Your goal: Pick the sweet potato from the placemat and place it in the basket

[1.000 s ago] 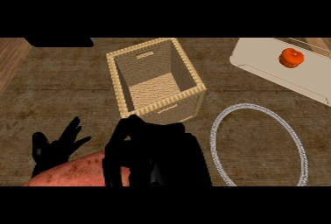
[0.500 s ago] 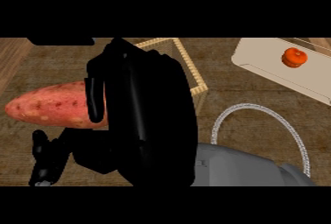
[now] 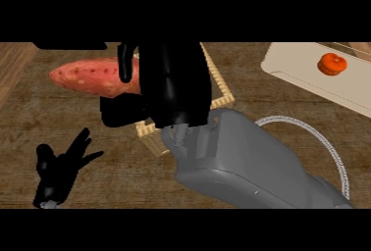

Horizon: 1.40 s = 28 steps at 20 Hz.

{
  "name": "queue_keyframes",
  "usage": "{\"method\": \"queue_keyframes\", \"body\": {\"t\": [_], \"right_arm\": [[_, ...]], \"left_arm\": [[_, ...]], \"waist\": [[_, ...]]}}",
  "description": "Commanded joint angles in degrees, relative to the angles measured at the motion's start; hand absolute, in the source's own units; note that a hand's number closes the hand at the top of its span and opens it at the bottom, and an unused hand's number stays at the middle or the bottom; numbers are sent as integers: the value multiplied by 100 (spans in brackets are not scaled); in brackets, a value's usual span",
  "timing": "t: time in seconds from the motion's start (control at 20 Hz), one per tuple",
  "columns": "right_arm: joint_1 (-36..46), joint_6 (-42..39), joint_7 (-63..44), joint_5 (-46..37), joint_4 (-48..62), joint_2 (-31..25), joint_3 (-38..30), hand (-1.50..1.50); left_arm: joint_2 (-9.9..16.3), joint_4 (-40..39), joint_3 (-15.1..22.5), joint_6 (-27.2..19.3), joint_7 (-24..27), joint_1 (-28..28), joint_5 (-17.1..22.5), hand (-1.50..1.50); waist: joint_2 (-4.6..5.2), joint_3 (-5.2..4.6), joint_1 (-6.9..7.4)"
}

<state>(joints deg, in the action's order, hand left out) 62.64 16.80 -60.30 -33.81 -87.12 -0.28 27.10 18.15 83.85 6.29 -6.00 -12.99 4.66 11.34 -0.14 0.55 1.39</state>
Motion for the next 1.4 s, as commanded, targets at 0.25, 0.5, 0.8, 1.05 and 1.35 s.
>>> {"method": "queue_keyframes", "body": {"t": [0.25,0.5,0.8,1.05,1.35], "right_arm": [[-580,1219,637,625,727,27,3,150],[-487,891,515,-11,1592,-160,-77,150],[-915,238,1104,38,1347,-522,43,-150],[-1082,570,1425,-262,1400,-372,5,-150],[-1190,416,1653,132,793,-798,-681,-150]], "left_arm": [[-44,-426,68,180,-101,262,-53,0],[-12,-485,-104,103,-151,50,-69,0],[-97,-174,-37,8,-401,176,-151,0],[-347,-433,85,50,145,390,-317,0],[-250,-349,-91,82,-130,293,-289,0]], "waist": [[39,-58,-29],[36,-69,-149],[14,-54,-136],[16,-56,-118],[17,-54,-188]]}}
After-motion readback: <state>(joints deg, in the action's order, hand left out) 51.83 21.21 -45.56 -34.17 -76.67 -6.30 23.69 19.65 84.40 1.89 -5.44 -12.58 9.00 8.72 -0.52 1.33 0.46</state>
